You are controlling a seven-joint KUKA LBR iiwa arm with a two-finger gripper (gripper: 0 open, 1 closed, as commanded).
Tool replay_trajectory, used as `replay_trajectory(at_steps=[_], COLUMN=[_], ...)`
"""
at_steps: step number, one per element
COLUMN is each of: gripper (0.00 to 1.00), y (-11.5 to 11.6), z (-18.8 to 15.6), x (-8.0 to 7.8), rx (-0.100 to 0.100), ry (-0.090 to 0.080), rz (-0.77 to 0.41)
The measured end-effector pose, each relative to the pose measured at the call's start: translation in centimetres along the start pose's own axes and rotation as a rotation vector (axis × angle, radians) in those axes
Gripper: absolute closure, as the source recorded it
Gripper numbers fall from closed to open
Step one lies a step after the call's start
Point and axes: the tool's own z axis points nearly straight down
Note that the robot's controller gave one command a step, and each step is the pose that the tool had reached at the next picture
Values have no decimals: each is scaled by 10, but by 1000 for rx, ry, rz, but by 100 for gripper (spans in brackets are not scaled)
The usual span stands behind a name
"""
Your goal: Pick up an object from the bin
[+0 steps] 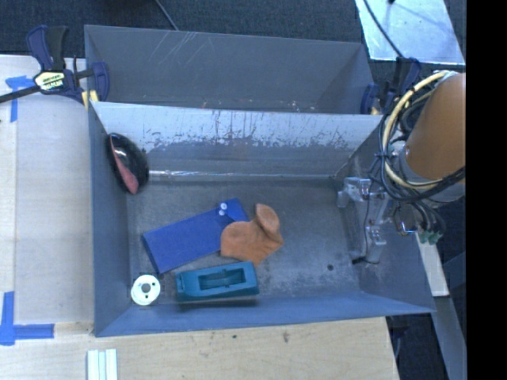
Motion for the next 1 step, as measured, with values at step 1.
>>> replay_trajectory(at_steps=[1], gripper=[0], y=[0], z=[-4], x=[-2], rx=[1], ry=[-9], rz=[-4])
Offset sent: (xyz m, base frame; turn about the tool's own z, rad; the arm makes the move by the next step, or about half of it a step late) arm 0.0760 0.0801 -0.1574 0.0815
